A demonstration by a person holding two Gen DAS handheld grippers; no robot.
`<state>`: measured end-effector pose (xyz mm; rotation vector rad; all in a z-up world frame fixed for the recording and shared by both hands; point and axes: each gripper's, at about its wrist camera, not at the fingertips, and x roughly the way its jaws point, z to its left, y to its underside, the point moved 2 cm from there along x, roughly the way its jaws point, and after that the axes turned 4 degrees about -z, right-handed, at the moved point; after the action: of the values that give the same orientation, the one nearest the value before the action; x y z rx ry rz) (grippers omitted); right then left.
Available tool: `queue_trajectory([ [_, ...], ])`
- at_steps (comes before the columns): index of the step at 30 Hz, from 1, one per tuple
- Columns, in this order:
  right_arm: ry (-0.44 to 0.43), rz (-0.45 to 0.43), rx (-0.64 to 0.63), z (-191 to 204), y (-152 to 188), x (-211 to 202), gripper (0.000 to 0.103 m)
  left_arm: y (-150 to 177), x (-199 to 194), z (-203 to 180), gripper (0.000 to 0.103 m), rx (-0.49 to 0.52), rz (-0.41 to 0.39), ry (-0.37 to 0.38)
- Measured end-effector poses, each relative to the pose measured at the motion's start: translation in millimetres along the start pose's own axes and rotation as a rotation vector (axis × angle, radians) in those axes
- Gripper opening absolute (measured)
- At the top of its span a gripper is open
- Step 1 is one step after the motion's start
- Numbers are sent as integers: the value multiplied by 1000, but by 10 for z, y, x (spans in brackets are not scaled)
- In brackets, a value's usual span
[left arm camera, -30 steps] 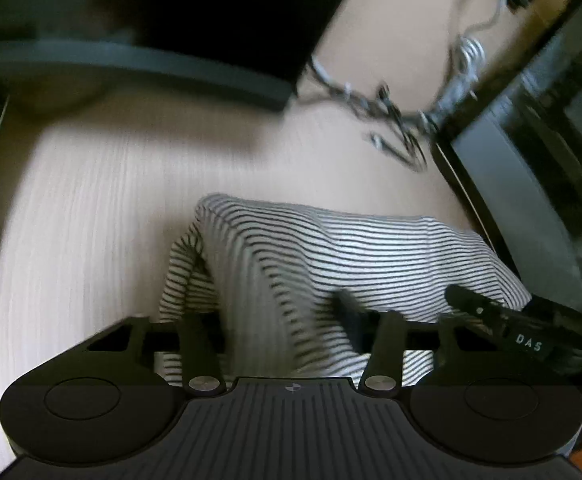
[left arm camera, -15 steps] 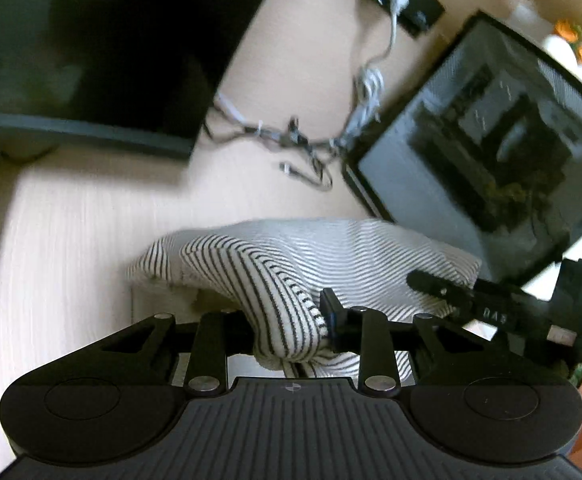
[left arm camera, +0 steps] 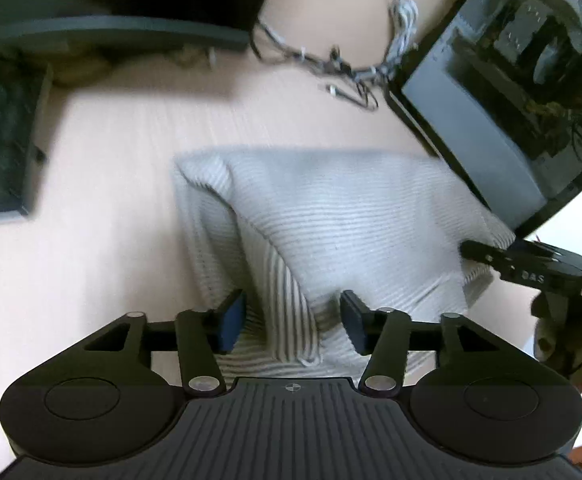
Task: Fold clothes
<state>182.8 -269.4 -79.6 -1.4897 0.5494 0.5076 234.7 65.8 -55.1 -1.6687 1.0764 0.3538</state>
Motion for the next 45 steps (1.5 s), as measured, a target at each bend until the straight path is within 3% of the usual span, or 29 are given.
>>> queue_trajectory([
  [3, 40, -72, -4, 61, -69, -206, 87, -108, -162, -87, 84, 21, -53, 37],
  [6, 62, -114, -12, 156, -99, -363, 86, -174, -203, -248, 91, 54, -79, 113],
  [7, 61, -124, -15, 194, -101, -405, 77, -179, -196, -305, 92, 62, -80, 141],
  [8, 57, -131, -20, 234, -109, -436, 53, -167, -170, -364, 92, 67, -74, 170],
  [10, 32, -124, -23, 309, -152, -452, 35, -120, -109, -444, 92, 67, -51, 192],
  [14, -30, -127, -41, 335, -238, -368, 34, -24, 25, -521, 92, 46, -6, 190],
  [20, -89, 24, -26, 106, -16, 293, 35, 70, 244, -493, 95, -15, 35, 141],
  [24, -152, -7, -93, 24, 112, 214, 36, 109, 395, -481, 94, -48, 55, 100],
  [27, -215, 2, -64, -78, 160, 168, 37, -11, 533, -517, 94, -23, 19, 15],
  [30, -297, 29, -34, -119, 187, 81, 45, -132, 669, -553, 94, 3, -17, -70],
  [34, -432, 57, -68, 27, 224, -16, 64, -291, 838, -596, 95, 32, -60, -178],
  [37, -474, 44, -118, 81, 163, -87, 78, -368, 858, -603, 95, 12, -63, -208],
  [39, -471, -1, -121, 28, 39, -138, 84, -351, 796, -603, 96, -10, -63, -208],
  [41, -424, -75, -120, -58, -116, -186, 100, -301, 733, -612, 97, -36, -55, -207],
  [45, -321, -107, -134, -217, -301, 21, 103, -195, 651, -692, 97, -88, -51, -169],
])
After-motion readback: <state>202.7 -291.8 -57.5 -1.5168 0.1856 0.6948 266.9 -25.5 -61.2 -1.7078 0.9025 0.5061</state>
